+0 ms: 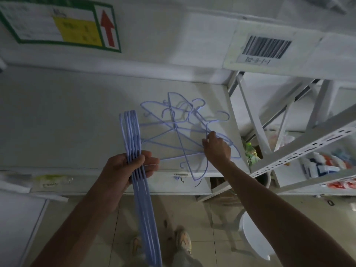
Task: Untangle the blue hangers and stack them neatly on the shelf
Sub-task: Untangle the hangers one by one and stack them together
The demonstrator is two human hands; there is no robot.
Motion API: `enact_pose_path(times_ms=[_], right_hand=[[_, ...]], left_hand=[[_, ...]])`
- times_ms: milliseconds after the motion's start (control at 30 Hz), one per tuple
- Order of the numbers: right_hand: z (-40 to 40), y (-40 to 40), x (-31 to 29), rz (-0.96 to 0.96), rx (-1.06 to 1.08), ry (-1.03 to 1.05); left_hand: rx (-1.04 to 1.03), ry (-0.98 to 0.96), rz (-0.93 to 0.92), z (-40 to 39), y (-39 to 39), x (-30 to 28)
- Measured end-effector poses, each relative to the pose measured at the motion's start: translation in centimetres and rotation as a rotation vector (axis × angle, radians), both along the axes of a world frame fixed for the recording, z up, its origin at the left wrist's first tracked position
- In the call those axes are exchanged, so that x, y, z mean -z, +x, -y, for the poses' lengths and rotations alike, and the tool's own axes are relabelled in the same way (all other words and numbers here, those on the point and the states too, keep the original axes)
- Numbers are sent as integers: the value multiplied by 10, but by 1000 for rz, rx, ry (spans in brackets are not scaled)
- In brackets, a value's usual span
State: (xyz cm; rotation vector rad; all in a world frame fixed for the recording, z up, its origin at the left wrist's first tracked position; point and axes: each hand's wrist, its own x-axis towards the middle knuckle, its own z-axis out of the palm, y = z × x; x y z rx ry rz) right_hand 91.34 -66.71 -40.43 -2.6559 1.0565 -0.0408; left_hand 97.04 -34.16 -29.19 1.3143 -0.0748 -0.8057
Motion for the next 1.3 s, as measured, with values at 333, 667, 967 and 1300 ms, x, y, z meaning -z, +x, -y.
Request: enact_pose_path(times_ms=[333, 667, 967, 1300], right_hand=[[18, -38, -20, -33, -191, -78], [-16, -51, -40, 238, -71, 28], [-109, -21, -27, 390, 349, 289], [-81, 15, -39, 175, 288, 222]], left_hand=[[-83, 2, -34, 6, -11, -5], [-145, -7, -3, 9, -19, -14], [-139, -10, 11, 11, -21, -13], [-110, 18, -18, -2, -8, -11]])
